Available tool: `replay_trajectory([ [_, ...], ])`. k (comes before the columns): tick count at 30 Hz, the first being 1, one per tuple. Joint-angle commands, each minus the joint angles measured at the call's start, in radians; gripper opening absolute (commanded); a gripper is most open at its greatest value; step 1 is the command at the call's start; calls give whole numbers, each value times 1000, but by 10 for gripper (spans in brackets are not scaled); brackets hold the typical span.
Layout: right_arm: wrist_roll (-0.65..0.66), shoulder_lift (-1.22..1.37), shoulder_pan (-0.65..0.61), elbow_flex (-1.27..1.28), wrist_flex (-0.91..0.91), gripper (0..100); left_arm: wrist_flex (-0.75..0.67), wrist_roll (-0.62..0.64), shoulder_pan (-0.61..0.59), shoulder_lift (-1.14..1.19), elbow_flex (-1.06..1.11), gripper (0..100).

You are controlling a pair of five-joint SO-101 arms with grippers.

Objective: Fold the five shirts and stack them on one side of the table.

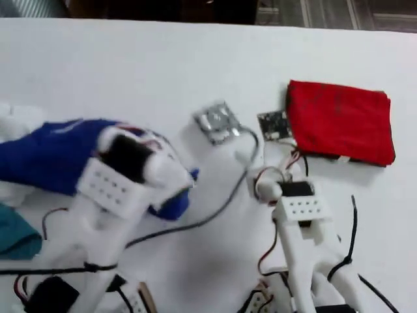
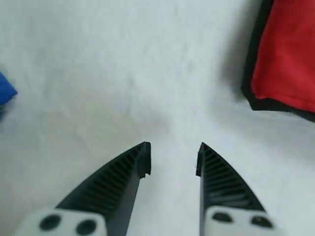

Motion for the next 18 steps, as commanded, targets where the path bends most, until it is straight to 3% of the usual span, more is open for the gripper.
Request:
replay_trajectory([
  [1,-8,-31,7,28,-85,161,-18,2,2,-31,99,24],
  [10,-9,108,-74,-21,-166,162,-44,-124,-408,-32,91,24],
  [18,-9,415,-142,-272,-48,162,0,-129,-459,-32,71,24],
])
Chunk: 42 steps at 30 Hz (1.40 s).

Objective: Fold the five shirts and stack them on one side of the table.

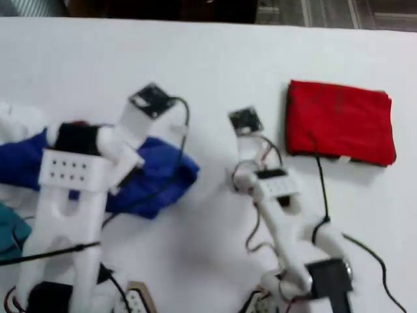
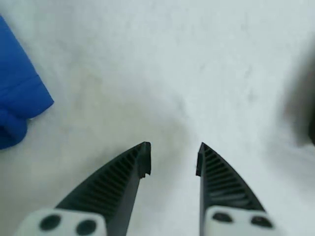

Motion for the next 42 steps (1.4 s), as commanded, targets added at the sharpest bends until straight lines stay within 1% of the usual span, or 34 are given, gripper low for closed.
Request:
replay_trajectory([
  [1,-9,56,-25,-120,84,162,58,-20,-43,-32,10,24],
  [3,-9,61,-68,-121,99,163,69,-21,-114,-32,50,34],
  [4,-9,61,-88,-121,99,163,64,-21,-158,-32,64,55],
  [7,-6,61,-130,-127,93,182,46,-32,-267,-32,65,176],
  [9,-8,68,-150,-164,99,223,38,-28,-308,-32,59,257],
  [10,-8,68,-154,-186,102,240,41,-26,-322,-32,53,273],
  [12,-8,68,-160,-233,120,256,52,-26,-342,-34,25,264],
  [15,-9,70,-176,-330,157,255,81,-26,-391,-34,-77,252],
  [17,-14,70,-199,-391,199,255,83,-26,-463,-34,-163,252],
  [19,-71,70,-240,-436,254,256,80,-31,-560,-34,-249,252],
  [21,-127,71,-300,-453,286,257,78,-34,-652,-32,-311,252],
  [23,-141,74,-367,-446,277,257,78,-34,-736,-32,-340,252],
  [27,-141,142,-463,-442,249,258,77,-37,-861,-25,-335,252],
  [29,-129,216,-481,-442,203,258,69,-44,-904,-29,-314,252],
  [32,-92,344,-483,-471,162,259,69,-97,-951,-31,-262,252],
  [34,-86,409,-481,-522,191,259,69,-121,-984,-31,-231,252],
  [36,-84,441,-481,-588,265,254,58,-126,-1014,-31,-209,252],
  [37,-87,452,-479,-601,286,247,48,-126,-1026,-32,-202,252],
  [39,-89,466,-460,-606,294,189,40,-126,-1045,-32,-194,252],
  [42,-92,466,-403,-609,289,39,43,-124,-1048,-32,-191,252],
])
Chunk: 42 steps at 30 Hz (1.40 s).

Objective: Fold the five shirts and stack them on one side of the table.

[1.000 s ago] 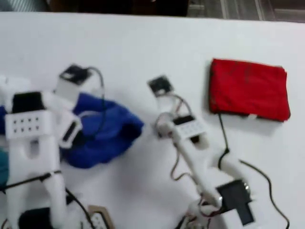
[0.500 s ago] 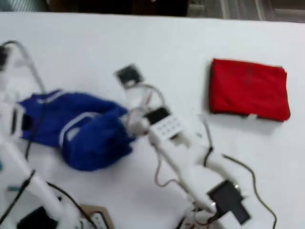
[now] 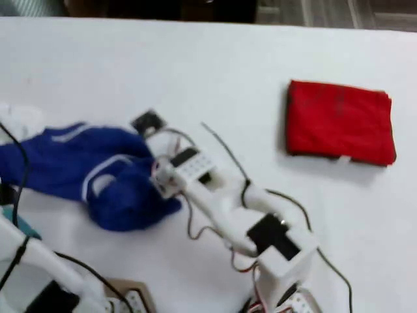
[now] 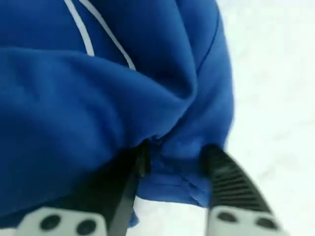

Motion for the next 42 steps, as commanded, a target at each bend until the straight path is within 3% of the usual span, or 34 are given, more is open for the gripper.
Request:
replay_trajectory([
  [1,-2,4,76,-29,1,8,-11,-3,-14,-31,1,252],
  [10,-8,7,302,-21,-19,19,-11,2,-8,-29,24,252],
  [18,-233,-4,547,-5,-18,19,-11,2,28,-31,170,252],
  [27,-288,-65,590,15,-65,21,-40,-5,86,-23,311,252],
  [31,-172,-168,568,12,-31,55,-114,5,239,-23,410,252],
  [35,-26,-335,553,15,35,136,-226,112,411,-23,487,252],
  [42,161,-552,595,15,96,170,-404,310,506,-23,564,253],
])
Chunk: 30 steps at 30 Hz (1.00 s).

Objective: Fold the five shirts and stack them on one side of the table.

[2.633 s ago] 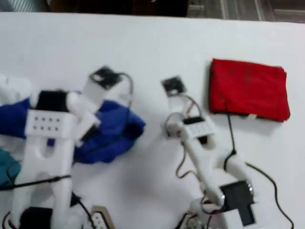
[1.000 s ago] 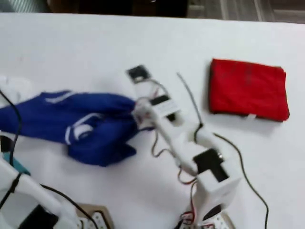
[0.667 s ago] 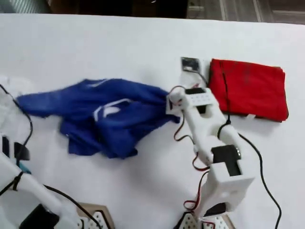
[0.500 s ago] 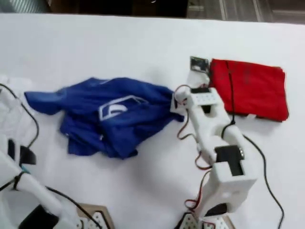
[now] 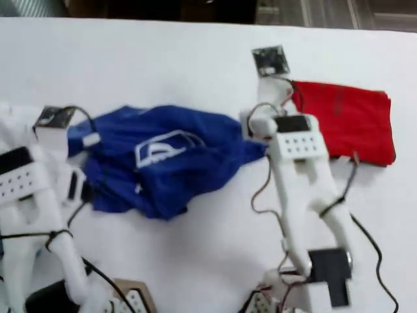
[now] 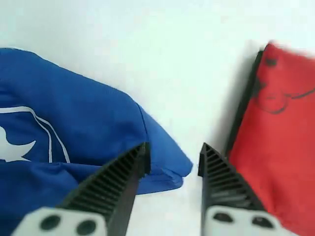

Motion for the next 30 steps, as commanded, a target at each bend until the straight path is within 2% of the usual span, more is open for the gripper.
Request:
replay_trajectory([
  [1,71,-128,42,-5,51,170,-68,117,23,-23,22,253],
  [4,89,-165,91,-5,111,170,-97,176,23,-23,68,253],
  [8,89,-189,133,-9,166,170,-153,180,20,-23,136,253],
  [16,81,-219,133,-11,228,170,-330,180,25,-23,220,251],
  [21,84,-216,120,-12,225,170,-422,180,26,-21,282,133],
  [23,83,-219,108,-12,225,170,-430,180,26,-21,285,117],
  [26,81,-220,84,-23,229,170,-427,180,57,-21,285,143],
  [30,81,-220,77,-58,231,170,-390,186,160,-20,288,231],
])
